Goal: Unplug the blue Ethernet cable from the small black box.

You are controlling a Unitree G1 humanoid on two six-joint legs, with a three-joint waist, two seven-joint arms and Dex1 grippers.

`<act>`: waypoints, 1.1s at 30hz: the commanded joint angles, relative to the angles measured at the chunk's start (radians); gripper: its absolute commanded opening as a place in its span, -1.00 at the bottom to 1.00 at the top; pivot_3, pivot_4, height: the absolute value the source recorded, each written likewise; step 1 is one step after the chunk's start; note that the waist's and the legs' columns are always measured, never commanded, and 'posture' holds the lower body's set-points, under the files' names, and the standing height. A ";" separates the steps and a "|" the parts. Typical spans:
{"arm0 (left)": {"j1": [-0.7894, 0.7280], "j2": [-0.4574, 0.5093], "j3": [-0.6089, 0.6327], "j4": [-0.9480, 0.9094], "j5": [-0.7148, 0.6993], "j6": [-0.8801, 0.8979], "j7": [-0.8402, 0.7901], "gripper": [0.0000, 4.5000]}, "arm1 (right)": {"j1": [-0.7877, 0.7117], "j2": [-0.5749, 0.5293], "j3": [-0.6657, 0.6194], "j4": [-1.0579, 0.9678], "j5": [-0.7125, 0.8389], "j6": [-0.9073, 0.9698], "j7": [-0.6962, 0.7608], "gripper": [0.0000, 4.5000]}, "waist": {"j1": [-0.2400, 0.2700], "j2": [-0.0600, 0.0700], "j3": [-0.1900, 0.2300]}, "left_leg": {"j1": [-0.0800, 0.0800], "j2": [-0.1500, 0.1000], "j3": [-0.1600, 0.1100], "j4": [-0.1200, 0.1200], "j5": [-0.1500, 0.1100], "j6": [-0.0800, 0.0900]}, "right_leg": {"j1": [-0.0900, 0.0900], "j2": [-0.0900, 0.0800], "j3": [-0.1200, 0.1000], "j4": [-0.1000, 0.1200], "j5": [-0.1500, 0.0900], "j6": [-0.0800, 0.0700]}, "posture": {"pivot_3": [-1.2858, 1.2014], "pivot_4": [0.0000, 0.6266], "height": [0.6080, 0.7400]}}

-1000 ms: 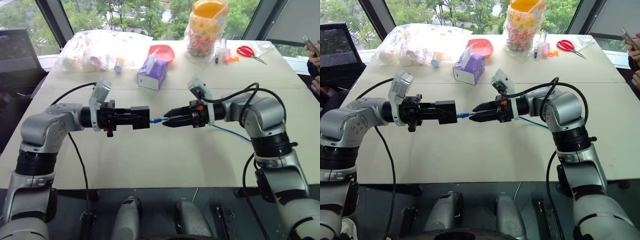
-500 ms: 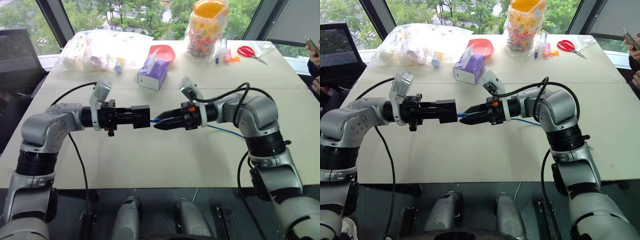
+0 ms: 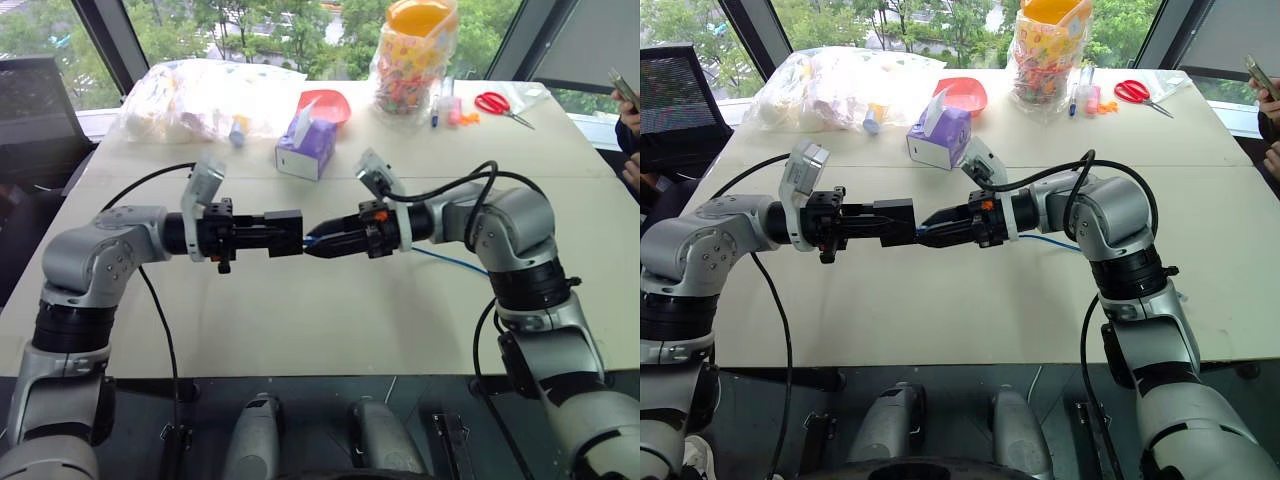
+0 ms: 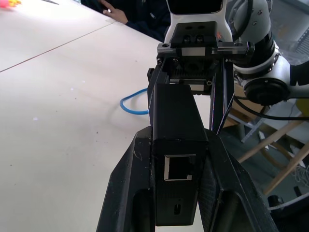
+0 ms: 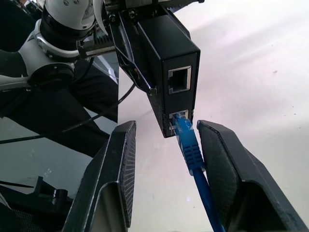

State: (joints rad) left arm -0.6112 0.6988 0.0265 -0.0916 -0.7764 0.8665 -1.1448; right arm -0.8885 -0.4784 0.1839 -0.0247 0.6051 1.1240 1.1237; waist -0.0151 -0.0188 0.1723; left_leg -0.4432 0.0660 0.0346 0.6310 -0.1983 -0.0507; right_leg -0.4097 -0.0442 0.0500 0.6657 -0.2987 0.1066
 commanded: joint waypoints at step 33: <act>0.064 0.036 -0.014 -0.079 0.061 -0.124 -0.023 -0.77 | -0.105 -0.084 -0.014 0.476 -0.282 -0.494 -0.080 -0.96 | -0.006 0.000 0.000 | 0.000 0.000 0.001 -0.001 0.000 0.000 | -0.001 0.000 0.001 0.000 0.000 0.000 | 0.03 -0.52 0.92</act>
State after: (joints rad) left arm -0.5481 0.7448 0.0223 -0.1568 -0.7426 0.7859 -1.1774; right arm -0.9561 -0.5805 0.2040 0.4311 0.3445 0.6888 1.0795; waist -0.0210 -0.0189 0.1725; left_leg -0.4429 0.0662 0.0358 0.6302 -0.1983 -0.0507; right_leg -0.4108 -0.0438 0.0508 0.6653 -0.2988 0.1065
